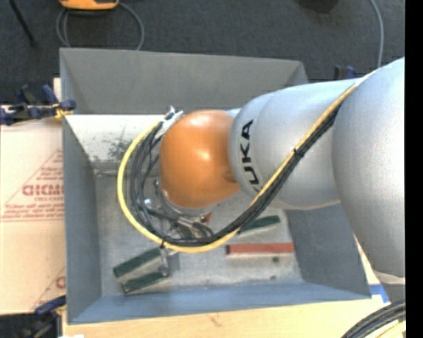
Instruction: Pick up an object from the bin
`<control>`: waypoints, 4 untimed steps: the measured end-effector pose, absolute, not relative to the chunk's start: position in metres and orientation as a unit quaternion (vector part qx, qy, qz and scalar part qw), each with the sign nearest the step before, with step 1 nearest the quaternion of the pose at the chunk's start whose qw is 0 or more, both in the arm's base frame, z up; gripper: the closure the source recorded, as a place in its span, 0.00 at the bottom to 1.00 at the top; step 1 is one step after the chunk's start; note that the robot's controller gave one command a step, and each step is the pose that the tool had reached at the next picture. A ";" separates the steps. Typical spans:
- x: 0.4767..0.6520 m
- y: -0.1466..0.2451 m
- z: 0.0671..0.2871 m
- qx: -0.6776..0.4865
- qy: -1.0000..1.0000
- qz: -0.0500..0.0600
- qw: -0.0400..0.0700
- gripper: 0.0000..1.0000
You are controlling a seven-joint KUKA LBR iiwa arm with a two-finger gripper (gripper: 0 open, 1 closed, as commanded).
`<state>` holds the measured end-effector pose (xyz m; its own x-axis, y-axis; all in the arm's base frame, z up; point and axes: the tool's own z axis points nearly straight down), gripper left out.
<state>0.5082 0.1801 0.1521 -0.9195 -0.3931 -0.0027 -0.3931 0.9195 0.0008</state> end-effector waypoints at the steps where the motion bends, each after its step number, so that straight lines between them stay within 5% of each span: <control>1: 0.501 0.184 0.103 -0.245 0.970 0.000 0.002 0.00; 2: 0.487 0.182 0.073 -0.218 0.976 0.000 0.005 1.00; 4: 0.487 0.182 0.077 -0.217 0.976 0.000 0.003 1.00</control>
Offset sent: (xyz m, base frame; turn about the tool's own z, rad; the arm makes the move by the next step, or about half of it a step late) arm -0.0246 0.0030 -0.0821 -0.0369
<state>0.4866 0.1819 0.0771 -0.9055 -0.4243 -0.0068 -0.4243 0.9055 -0.0011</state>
